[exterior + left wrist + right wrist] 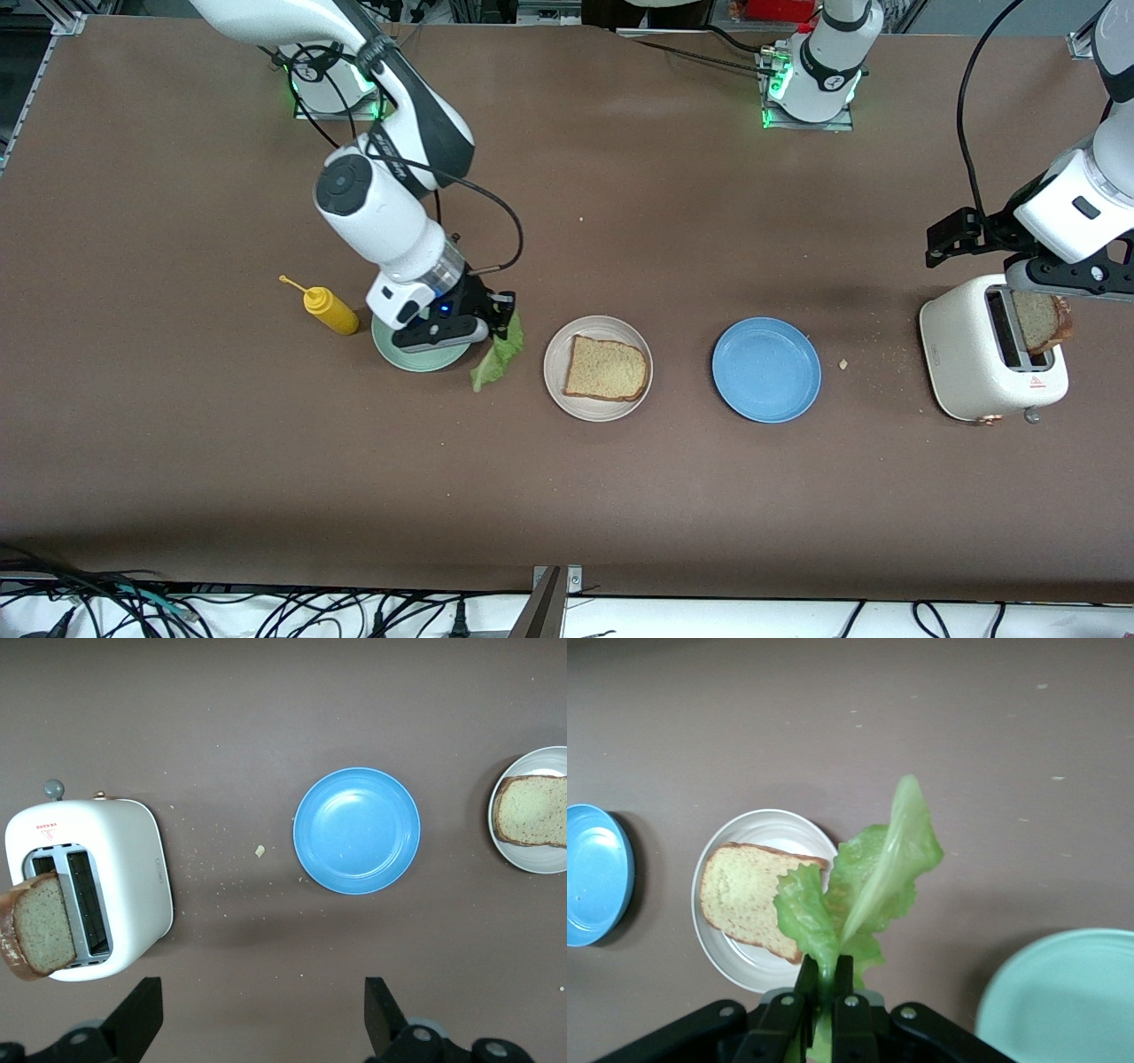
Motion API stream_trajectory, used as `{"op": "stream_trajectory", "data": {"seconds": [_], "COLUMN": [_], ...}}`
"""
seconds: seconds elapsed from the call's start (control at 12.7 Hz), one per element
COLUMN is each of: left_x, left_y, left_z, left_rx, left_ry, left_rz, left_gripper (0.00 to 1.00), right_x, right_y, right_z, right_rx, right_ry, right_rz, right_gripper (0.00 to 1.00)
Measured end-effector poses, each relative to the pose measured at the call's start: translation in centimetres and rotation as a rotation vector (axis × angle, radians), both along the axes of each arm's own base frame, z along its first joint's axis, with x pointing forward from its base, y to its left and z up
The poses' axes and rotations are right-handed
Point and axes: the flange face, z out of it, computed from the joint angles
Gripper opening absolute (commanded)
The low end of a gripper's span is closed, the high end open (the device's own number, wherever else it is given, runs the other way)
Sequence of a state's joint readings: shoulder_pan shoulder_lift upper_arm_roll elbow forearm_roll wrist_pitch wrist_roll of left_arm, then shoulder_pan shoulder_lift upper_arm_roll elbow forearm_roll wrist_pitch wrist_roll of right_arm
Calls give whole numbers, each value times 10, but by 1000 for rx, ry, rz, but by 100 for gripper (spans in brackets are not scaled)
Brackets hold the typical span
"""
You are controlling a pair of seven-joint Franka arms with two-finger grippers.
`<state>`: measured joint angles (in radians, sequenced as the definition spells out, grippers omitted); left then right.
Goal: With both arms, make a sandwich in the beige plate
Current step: 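Lift the lettuce leaf and carry it over the beige plate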
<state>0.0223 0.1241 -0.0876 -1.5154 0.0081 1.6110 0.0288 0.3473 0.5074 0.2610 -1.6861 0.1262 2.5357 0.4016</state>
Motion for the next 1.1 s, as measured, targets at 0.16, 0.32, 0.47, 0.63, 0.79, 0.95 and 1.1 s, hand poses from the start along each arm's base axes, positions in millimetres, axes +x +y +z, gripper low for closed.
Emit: {"op": "stream_trajectory", "data": {"seconds": [0.16,0.32,0.47,0.63,0.79,0.95,1.1], "left_x": [0,0,0,0,0,0,0], "left_y": [0,0,0,0,0,0,0], "left_z": [0,0,0,0,0,0,0], "left_rx": [0,0,0,0,0,0,0], "left_ry": [0,0,0,0,0,0,0], "left_rz": [0,0,0,0,0,0,0], "left_gripper": [100,100,100,100,100,100,100], "right_x": [4,7,0,-8,-13,-16,-20], "right_y": [23,48,74,90,96,100,104], "right_z": [-12,-25,-51,-80,-101,-110,-118], "right_rx": [38,94,141,164,164,166,167], "right_ry": [-26,-67,-103,-123,-115,-114,-113], "right_rz": [3,-1,-4,-6,-3,-3,0], "right_gripper": [0,0,0,2,4,8,16]}}
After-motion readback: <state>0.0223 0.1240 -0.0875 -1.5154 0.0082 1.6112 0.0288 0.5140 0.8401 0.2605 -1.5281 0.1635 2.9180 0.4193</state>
